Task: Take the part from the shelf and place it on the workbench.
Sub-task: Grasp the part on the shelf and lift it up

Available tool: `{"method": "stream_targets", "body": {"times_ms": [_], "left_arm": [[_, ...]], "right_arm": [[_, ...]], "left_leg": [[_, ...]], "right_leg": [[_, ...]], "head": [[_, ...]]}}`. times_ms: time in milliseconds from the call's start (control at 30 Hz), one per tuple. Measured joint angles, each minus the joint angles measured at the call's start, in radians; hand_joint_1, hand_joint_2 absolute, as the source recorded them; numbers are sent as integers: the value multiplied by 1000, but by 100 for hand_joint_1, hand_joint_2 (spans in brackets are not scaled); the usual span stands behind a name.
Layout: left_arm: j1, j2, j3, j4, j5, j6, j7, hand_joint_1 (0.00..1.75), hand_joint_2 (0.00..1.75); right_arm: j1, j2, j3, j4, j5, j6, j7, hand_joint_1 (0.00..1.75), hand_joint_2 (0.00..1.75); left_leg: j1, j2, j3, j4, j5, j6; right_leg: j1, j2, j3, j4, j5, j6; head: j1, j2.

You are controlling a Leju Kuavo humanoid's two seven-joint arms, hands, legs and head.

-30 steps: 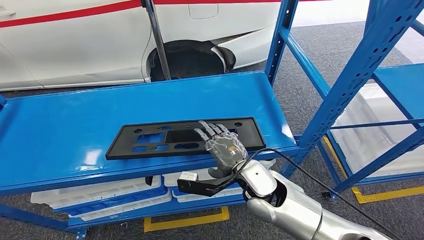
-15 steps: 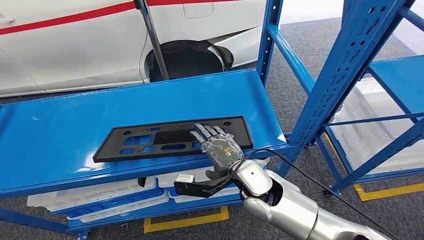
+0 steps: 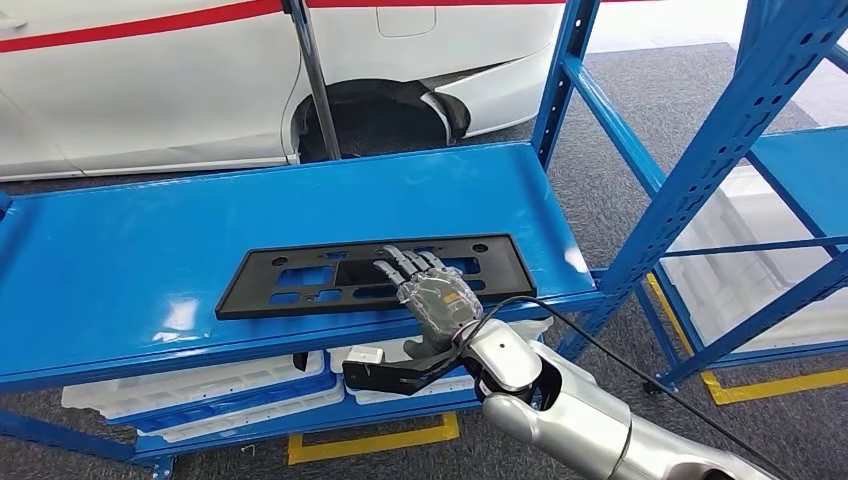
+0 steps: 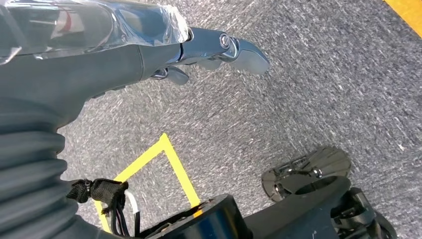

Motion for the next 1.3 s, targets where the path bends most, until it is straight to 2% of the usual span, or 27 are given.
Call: {"method": "stream_targets", "body": {"times_ms": [67, 133, 467, 600, 1000, 1200, 1300], "left_arm": [[0, 0, 0, 0, 0, 0, 2, 0, 175], [1, 0, 0, 0, 0, 0, 2, 0, 175], [-2, 0, 0, 0, 0, 1, 3, 0, 175], [-1, 0, 0, 0, 1, 3, 4, 0, 0], [4, 0, 0, 0, 12, 10, 72, 0, 0], [5, 0, 0, 0, 10, 11, 76, 0, 0], [5, 1, 0, 0, 4, 11, 76, 0, 0]], "right_arm": [[0, 0, 0, 0, 6, 0, -1, 0, 175], [0, 0, 0, 0, 10, 0, -1, 0, 175], [0, 1, 0, 0, 15, 2, -2, 0, 175], [-2, 4, 0, 3, 19, 2, -8, 0, 175], [-8, 29, 15, 31, 4, 3, -33, 0, 175], [-12, 40, 17, 46, -2, 3, -38, 0, 175], [-14, 45, 18, 52, -6, 4, -40, 0, 175]], "left_leg": [[0, 0, -1, 1, 0, 1], [0, 0, -2, 1, 0, 2], [10, 1, -1, 0, 1, 0], [13, 1, 0, -2, 2, -2], [15, 1, -1, -2, 2, -3], [15, 1, -1, -2, 2, -3], [12, 1, -2, 2, -1, 5]], "right_leg": [[-1, 0, 0, -2, 2, 16], [-2, 0, 0, -3, 2, 25], [7, 0, -1, -3, 2, 26], [10, 0, -1, -3, 2, 25], [12, 0, -1, -3, 1, 24], [12, 0, -1, -3, 1, 24], [7, -1, 0, -6, 4, 27]], "head": [[0, 0], [0, 0], [0, 0], [0, 0], [0, 0], [0, 0], [0, 0]]}}
